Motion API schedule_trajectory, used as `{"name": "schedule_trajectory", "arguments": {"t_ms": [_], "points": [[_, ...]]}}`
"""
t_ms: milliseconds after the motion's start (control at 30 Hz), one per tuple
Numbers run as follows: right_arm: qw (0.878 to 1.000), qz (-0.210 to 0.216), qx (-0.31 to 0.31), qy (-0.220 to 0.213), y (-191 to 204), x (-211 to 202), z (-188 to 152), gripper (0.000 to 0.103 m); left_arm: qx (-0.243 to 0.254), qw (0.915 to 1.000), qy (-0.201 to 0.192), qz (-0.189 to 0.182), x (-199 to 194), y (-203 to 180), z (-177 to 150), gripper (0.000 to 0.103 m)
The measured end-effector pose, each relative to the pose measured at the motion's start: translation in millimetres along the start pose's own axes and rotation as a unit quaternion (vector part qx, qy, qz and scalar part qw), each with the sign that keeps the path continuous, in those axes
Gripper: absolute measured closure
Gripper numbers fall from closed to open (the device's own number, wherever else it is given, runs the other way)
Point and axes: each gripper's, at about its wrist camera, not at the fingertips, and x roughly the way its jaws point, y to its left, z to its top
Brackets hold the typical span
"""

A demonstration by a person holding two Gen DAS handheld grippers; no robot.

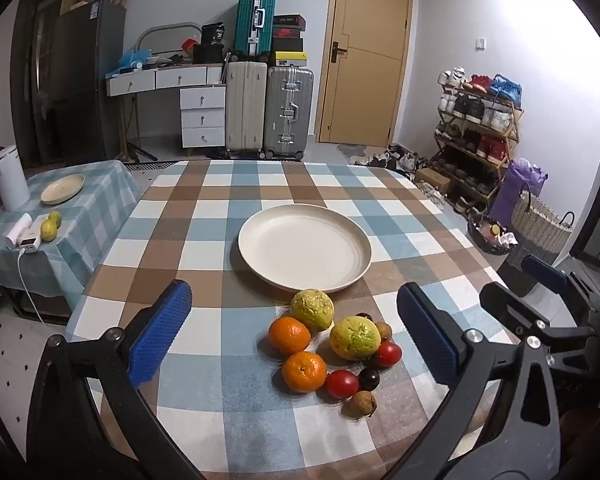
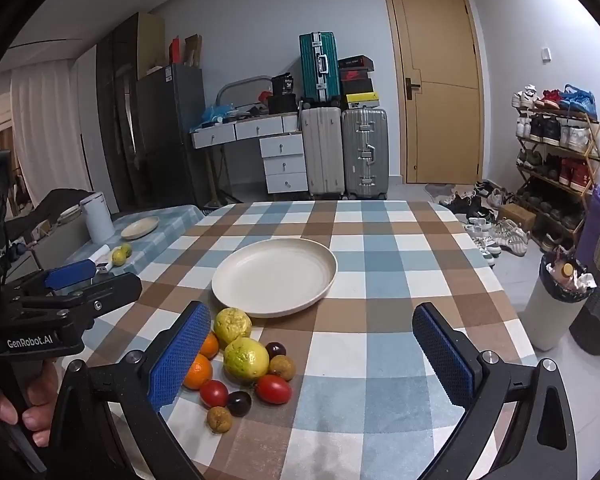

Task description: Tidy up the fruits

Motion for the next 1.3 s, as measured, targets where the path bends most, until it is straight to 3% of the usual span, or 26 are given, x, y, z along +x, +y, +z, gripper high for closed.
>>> {"name": "schedule_trajectory", "arguments": {"t_ms": [1300], "points": [[1.0,0.016,-0.002,-0.001,5.3,-1.3,-2.6,0.0,0.003,0.9999,0.008,-0.011,1.5,1.3,-4.9,0.0]]}}
